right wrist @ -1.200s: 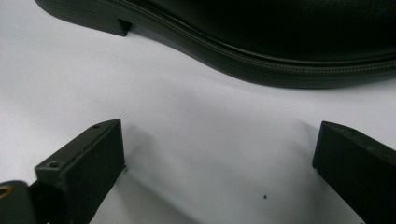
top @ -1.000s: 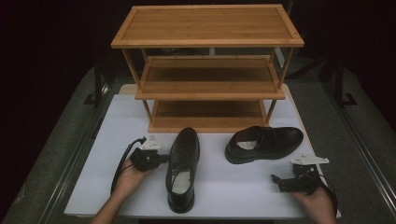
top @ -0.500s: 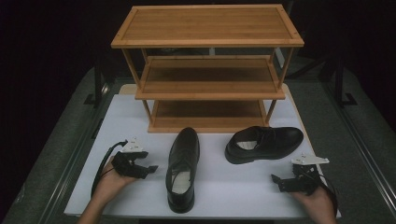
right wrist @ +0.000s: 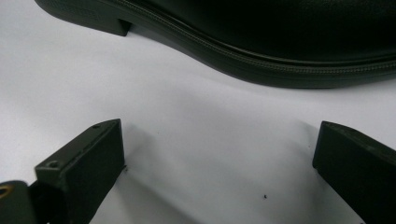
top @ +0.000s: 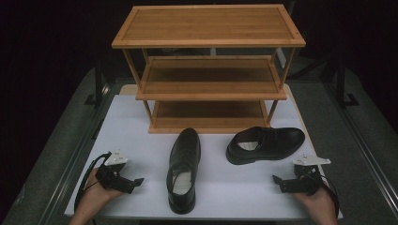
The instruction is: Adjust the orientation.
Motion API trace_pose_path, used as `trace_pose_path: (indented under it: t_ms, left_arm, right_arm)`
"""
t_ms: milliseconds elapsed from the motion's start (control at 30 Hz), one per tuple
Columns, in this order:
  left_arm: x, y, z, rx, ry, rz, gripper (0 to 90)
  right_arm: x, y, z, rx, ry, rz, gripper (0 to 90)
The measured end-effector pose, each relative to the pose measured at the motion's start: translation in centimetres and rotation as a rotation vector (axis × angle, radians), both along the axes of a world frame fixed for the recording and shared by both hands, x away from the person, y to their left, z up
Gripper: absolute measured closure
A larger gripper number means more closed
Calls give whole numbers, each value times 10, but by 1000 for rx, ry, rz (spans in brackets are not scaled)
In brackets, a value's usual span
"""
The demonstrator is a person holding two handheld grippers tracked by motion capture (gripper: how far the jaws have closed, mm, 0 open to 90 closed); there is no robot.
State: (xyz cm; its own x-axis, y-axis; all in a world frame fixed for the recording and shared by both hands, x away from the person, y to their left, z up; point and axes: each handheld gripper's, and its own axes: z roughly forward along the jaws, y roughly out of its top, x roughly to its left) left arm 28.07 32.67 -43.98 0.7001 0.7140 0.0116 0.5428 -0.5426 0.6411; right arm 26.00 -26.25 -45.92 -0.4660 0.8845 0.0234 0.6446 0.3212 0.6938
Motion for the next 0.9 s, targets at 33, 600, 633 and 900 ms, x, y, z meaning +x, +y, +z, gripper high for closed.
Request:
trace_pose_path:
  t_ms: [33,600,633,900]
  left_arm:
    - [-1,2,-2,1,-1,5,0]
    - [3,-1,5,-42,-7,-9,25]
    - [5,-1,7,-54,-12,-8,58]
    - [19,-19,33,-87,-43,-83,293]
  right_arm:
    - [0,0,0,0,0,0,16]
    - [1,-1,9,-3,3,-15,19]
    - [1,-1,12,7,0,-19,19]
    - [12,-15,32,42,-32,-47,148]
